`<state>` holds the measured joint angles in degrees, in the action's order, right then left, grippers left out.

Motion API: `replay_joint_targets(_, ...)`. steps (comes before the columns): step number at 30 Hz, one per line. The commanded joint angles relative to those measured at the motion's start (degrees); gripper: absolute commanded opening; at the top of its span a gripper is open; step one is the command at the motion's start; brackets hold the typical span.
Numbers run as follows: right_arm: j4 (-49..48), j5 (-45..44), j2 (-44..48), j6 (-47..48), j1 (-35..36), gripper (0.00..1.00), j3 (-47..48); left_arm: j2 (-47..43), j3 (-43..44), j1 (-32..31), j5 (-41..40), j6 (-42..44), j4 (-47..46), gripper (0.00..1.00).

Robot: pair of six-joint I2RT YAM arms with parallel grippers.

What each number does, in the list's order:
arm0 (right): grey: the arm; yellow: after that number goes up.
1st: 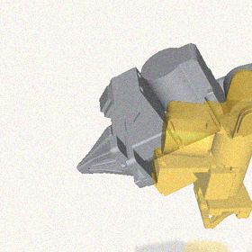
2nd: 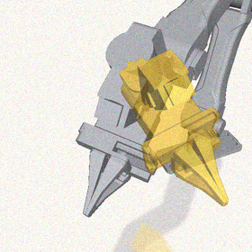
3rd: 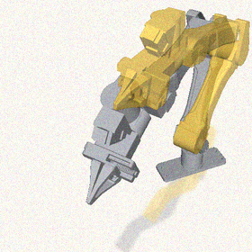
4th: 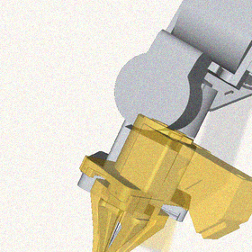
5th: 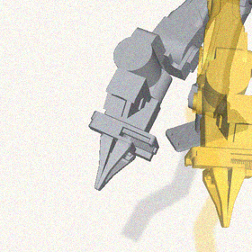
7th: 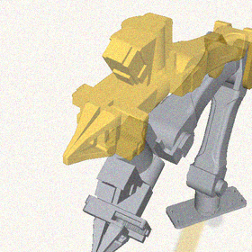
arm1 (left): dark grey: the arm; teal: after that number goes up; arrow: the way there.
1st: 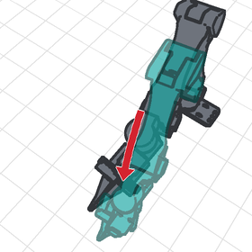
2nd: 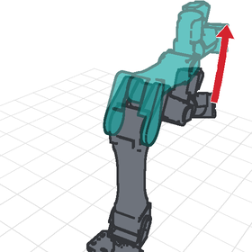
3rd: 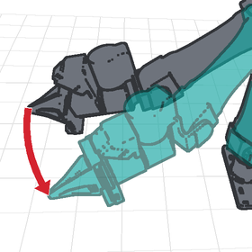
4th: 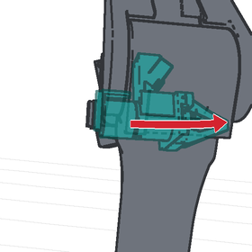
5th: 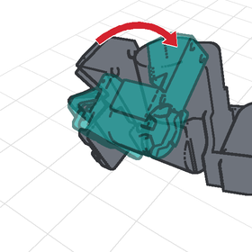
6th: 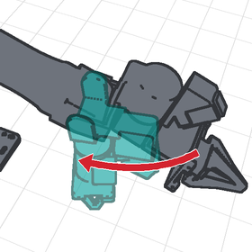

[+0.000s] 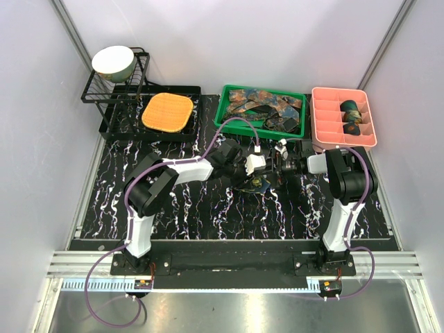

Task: Roll the ties
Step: Roll the tie at the center of the board.

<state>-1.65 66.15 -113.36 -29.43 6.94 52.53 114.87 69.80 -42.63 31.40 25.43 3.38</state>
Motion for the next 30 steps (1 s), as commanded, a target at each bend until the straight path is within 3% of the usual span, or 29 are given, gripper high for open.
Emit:
replay_joint_targets(1,0.2,-2.3,2.4,-4.9,1.0,0.96,-3.4,6.5,-3.7,-0.3,-7.8,1.3,10.9,0.00)
replay_joint_targets(14,-1.1,-3.7,0.7,-12.1,1.1,0.72,-0.2,6.4,-4.1,-0.7,-10.5,1.1,10.3,0.00)
replay_joint_targets(21,4.5,-3.4,0.7,-8.1,1.1,0.48,0.5,6.6,-4.0,-1.0,-11.4,-0.3,10.2,0.00)
replay_joint_targets(25,10.4,-3.3,0.8,-4.5,1.1,0.65,2.6,6.7,-4.0,-0.9,-11.3,-0.5,10.7,0.00)
replay_joint_targets(28,11.0,-3.6,1.8,-4.5,1.1,0.60,2.7,6.9,-3.9,-1.0,-11.2,-0.4,10.9,0.00)
replay_joint_targets(30,10.8,-3.9,1.7,-4.0,1.2,0.45,3.1,6.9,-3.9,-1.0,-11.1,-0.3,10.9,0.00)
